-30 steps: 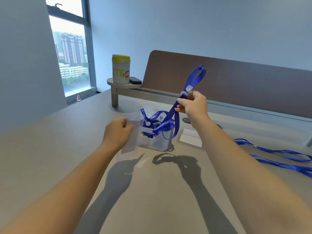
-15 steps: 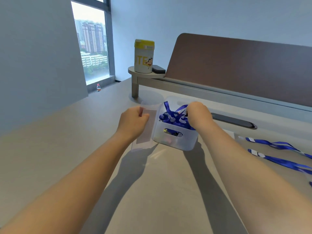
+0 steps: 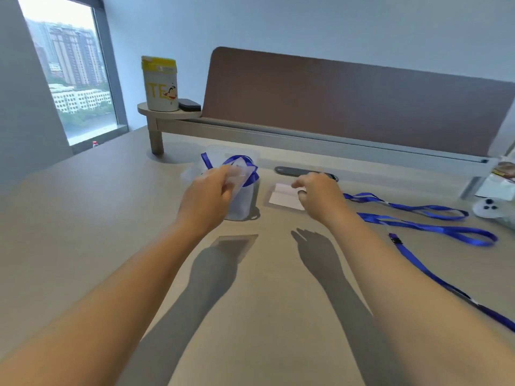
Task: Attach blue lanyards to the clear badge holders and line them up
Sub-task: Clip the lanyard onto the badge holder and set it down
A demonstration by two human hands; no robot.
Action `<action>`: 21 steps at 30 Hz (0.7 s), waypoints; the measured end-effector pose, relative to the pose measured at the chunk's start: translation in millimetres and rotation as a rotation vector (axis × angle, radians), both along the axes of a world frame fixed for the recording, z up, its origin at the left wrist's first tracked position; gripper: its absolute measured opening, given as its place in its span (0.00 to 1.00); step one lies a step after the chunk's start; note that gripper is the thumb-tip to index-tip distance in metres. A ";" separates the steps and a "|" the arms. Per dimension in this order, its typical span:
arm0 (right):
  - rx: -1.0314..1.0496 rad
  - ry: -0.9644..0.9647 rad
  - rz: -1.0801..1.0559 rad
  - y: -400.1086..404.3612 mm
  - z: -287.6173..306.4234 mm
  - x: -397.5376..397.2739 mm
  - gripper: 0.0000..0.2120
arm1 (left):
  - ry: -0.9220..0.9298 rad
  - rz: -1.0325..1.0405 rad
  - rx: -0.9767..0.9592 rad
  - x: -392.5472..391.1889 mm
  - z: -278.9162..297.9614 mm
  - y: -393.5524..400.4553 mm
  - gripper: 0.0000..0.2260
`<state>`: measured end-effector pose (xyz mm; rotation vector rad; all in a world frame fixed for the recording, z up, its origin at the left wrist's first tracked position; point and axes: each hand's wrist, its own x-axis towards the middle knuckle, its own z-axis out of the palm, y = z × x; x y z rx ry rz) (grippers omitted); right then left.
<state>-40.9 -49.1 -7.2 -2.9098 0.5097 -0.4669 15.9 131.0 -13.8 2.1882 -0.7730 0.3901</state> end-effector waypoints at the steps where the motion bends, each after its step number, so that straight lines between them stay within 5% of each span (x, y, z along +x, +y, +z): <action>1: 0.015 0.013 -0.037 -11.5 -5.2 -17.8 0.17 | -0.023 -0.027 0.018 -9.7 -3.4 -10.8 0.14; 10: 0.238 0.075 -0.442 -113.9 -50.9 -126.5 0.11 | -0.051 -0.228 0.176 -70.3 -33.1 -108.3 0.14; 14: 0.280 0.119 -0.457 -133.8 -68.4 -133.3 0.05 | -0.058 -0.248 0.198 -74.2 -40.1 -136.5 0.14; 21: 0.183 0.210 -0.426 -138.2 -77.8 -127.3 0.12 | -0.058 -0.240 0.211 -78.1 -50.3 -148.1 0.15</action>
